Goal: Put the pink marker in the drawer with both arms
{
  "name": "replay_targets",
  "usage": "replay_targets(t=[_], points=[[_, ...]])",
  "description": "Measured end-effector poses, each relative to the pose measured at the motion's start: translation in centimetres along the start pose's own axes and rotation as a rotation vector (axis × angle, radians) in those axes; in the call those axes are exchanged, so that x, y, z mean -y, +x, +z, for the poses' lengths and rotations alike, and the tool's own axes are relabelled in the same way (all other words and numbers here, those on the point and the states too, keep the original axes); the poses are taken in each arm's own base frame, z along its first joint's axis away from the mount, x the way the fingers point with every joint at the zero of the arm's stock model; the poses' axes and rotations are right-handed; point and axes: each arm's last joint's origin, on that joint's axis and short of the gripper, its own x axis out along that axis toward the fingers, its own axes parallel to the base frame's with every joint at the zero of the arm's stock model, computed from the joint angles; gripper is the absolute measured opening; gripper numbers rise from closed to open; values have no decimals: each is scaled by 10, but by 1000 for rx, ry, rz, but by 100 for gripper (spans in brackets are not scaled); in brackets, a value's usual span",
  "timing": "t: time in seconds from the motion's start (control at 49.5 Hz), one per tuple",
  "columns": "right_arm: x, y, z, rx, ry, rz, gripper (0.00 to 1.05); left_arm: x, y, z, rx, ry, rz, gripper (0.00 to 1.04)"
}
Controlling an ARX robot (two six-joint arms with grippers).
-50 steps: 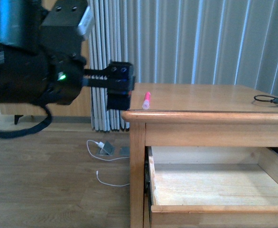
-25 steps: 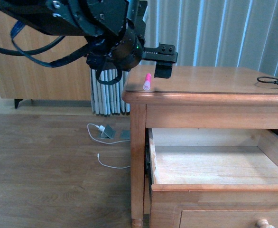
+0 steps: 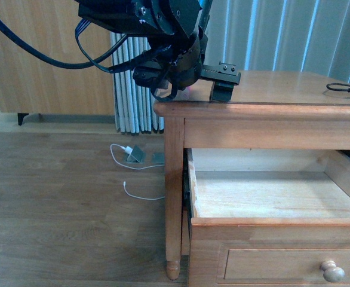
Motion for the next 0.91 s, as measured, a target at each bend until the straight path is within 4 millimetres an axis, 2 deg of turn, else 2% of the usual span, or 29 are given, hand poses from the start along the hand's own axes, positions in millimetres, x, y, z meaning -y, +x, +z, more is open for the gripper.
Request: replay_targets(t=[0.04,0.444,0.545,0.747,0.909], points=[[0,0,0,0,0,0,96,0,0,0,-2,1,1,96],[0,0,0,0,0,0,96,-3,-4,-6,-12,19,11,30],[0,0,0,0,0,0,96,-4,-7,-8,-2,26,-8,17],[0,0,0,0,0,0,96,-7,-16,-12,55,29,-124,14],[0,0,0,0,0,0,96,-2,-31,-17,136,70,-336,14]])
